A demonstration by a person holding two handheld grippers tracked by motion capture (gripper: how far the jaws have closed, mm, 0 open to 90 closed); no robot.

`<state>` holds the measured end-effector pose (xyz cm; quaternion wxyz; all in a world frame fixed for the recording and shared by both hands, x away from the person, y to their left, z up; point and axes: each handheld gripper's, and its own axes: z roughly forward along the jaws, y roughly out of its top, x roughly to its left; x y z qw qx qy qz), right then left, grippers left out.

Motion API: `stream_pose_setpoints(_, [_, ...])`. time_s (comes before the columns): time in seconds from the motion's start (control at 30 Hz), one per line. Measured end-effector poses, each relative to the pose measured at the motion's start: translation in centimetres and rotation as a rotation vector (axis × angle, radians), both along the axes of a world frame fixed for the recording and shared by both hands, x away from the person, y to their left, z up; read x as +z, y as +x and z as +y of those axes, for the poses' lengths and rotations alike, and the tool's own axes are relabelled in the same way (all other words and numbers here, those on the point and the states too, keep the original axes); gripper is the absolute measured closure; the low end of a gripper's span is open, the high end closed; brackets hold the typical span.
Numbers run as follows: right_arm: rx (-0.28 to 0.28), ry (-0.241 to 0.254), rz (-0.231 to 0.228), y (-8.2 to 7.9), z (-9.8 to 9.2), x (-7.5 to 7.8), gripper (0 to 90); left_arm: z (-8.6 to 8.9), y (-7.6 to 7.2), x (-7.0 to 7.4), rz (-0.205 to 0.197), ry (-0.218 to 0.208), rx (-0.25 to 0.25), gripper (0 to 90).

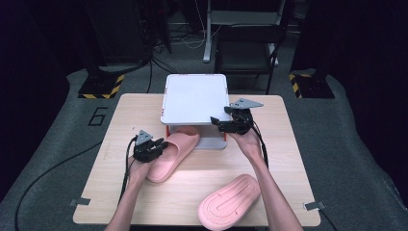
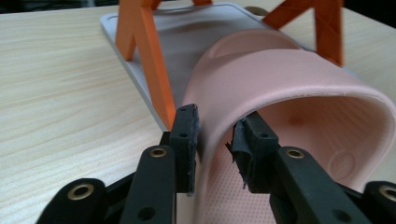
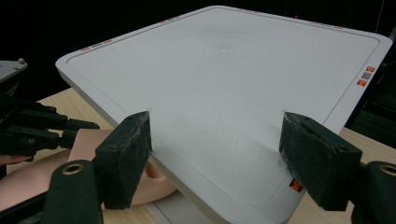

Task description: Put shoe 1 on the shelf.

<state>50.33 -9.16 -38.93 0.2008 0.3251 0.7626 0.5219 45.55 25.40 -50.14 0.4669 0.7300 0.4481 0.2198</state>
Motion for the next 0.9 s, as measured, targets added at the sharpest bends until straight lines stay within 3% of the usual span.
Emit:
stream_pose_setpoints(0.1, [0.000, 0.000, -0.001, 0.0, 0.0, 0.0, 25.1, -1.1, 0.1, 0.1, -0.011, 0.008, 0.063, 76.5])
stream_pose_setpoints(0.13, [0.000, 0.000, -0.001, 0.0, 0.0, 0.0, 25.1, -1.1, 0.1, 0.1, -0.011, 0.008, 0.063, 77.2])
stream_pose_setpoints(0.17, [0.000, 0.000, 0.000, 0.0, 0.0, 0.0, 25.1, -1.6, 0.4, 0.2, 0.001, -0.018, 0.121, 77.4])
stream_pose_setpoints(0.2, [-0.001, -0.001, -0.001, 0.0, 0.0, 0.0, 25.0, -1.6, 0.4, 0.2, 0.001, -0.018, 0.121, 77.5])
stream_pose_setpoints(0.23, [-0.001, 0.000, 0.000, 0.0, 0.0, 0.0, 25.0, -2.1, 0.7, 0.3, -0.002, -0.036, 0.179, 77.4])
stream_pose_setpoints(0.27, [-0.001, -0.001, -0.001, 0.0, 0.0, 0.0, 25.1, -2.1, 0.7, 0.3, -0.002, -0.036, 0.179, 77.3])
stream_pose_setpoints(0.3, [-0.001, 0.000, -0.001, 0.0, 0.0, 0.0, 25.1, -2.9, 1.2, 0.3, -0.013, -0.038, 0.230, 76.9])
stream_pose_setpoints(0.37, [-0.002, 0.000, -0.002, 0.0, 0.0, 0.0, 25.1, -3.7, 1.6, 0.3, -0.012, -0.036, 0.251, 75.5])
stream_pose_setpoints(0.4, [-0.002, 0.000, -0.001, 0.0, 0.0, 0.0, 25.1, -4.0, 1.6, 0.2, 0.000, -0.055, 0.255, 73.5])
stream_pose_setpoints(0.5, [-0.003, -0.001, -0.002, 0.0, -0.1, 0.0, 25.0, -4.2, 1.5, 0.4, -0.015, -0.089, 0.228, 55.1])
stream_pose_setpoints(0.6, [-0.002, -0.004, -0.001, 0.0, -0.1, 0.0, 25.0, -3.5, -0.3, 1.3, -0.094, -0.051, 0.106, 39.4])
stream_pose_setpoints(0.63, [-0.002, -0.005, 0.004, 0.0, -0.1, 0.1, 24.8, -3.2, -0.7, 1.5, -0.099, -0.036, 0.073, 34.8])
stream_pose_setpoints(0.67, [-0.001, -0.008, 0.003, 0.0, -0.1, 0.1, 24.8, -3.2, -0.7, 1.5, -0.099, -0.036, 0.073, 30.8])
stream_pose_setpoints(0.7, [0.000, -0.010, -0.002, 0.0, -0.1, 0.0, 24.5, -2.3, -1.9, 1.7, -0.088, -0.024, -0.004, 26.4])
stream_pose_setpoints(0.8, [-0.007, -0.004, -0.001, -0.1, 0.1, 0.0, 23.9, -1.6, -2.8, 1.7, -0.081, -0.001, -0.028, 23.0])
stream_pose_setpoints(0.83, [-0.009, -0.025, -0.007, -0.2, 0.3, 0.0, 23.2, -0.9, -3.9, 1.3, -0.058, -0.006, -0.037, 23.6])
stream_pose_setpoints(0.87, [-0.009, -0.025, -0.007, -0.2, 0.3, 0.0, 23.2, -0.9, -3.9, 1.3, -0.058, -0.006, -0.037, 23.8])
stream_pose_setpoints(0.9, [-0.017, -0.046, -0.014, -0.4, 0.4, 0.1, 23.0, -0.4, -4.9, 0.6, -0.049, -0.003, -0.061, 23.9])
